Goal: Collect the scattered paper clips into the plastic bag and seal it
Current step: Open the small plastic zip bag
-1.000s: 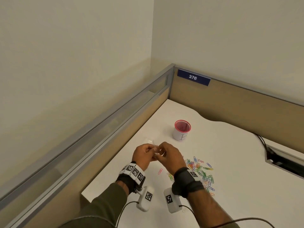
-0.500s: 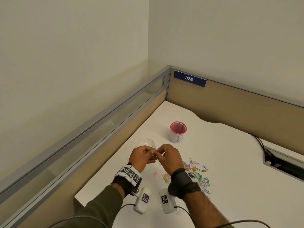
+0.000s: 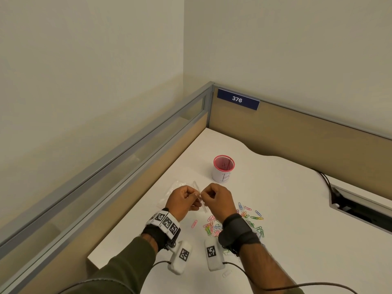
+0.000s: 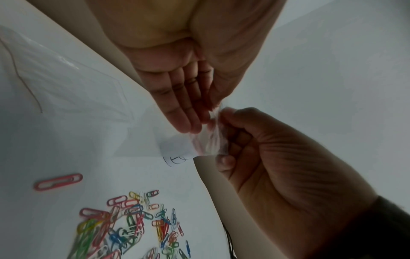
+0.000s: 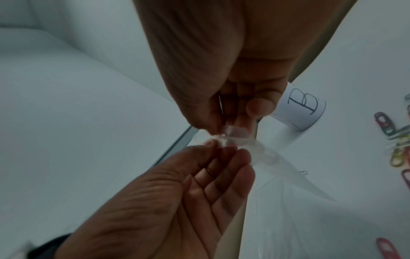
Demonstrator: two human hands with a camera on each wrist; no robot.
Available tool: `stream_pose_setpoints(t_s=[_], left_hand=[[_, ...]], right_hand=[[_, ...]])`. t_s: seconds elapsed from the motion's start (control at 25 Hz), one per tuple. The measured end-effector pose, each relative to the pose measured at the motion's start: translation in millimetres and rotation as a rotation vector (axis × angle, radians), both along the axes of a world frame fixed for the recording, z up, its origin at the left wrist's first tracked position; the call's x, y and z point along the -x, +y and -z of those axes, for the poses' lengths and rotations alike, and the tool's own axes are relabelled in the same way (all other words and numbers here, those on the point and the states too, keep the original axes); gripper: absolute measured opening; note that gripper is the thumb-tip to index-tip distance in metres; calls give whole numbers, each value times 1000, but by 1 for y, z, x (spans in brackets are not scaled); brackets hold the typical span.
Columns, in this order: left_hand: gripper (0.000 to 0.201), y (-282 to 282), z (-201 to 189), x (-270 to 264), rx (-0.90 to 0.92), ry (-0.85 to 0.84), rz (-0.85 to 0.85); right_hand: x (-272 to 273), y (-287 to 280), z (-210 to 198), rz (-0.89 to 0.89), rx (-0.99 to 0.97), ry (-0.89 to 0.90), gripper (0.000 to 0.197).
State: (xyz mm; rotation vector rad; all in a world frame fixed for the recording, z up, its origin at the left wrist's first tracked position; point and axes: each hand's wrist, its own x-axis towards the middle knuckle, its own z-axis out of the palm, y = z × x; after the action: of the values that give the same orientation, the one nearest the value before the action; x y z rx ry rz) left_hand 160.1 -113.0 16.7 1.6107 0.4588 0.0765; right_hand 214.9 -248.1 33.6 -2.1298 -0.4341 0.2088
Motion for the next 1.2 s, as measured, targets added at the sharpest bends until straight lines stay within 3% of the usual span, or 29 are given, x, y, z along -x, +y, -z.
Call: stream_pose_setpoints(t_s=[0.24, 0.44, 0.68, 0.8, 0.96, 1.2], left_hand=[[13, 1, -2, -2, -62, 16, 46], [11, -6, -8, -5, -334, 97, 78], [9, -9, -14, -8, -479, 139, 141], [15, -8, -18, -7, -539, 127, 169], [23, -4, -23, -9, -581, 81, 220], [20, 13, -17, -6, -569, -22, 292]], right_hand=[[-2, -1, -6, -17, 73, -5, 9], [3, 3, -4, 2, 164, 2, 4], [0, 2, -5, 124, 234, -37, 6], [-4, -2, -4, 168, 228, -44, 5], [1, -2, -6, -4, 286, 22, 19], [-12, -7, -8, 190, 311, -3, 10]])
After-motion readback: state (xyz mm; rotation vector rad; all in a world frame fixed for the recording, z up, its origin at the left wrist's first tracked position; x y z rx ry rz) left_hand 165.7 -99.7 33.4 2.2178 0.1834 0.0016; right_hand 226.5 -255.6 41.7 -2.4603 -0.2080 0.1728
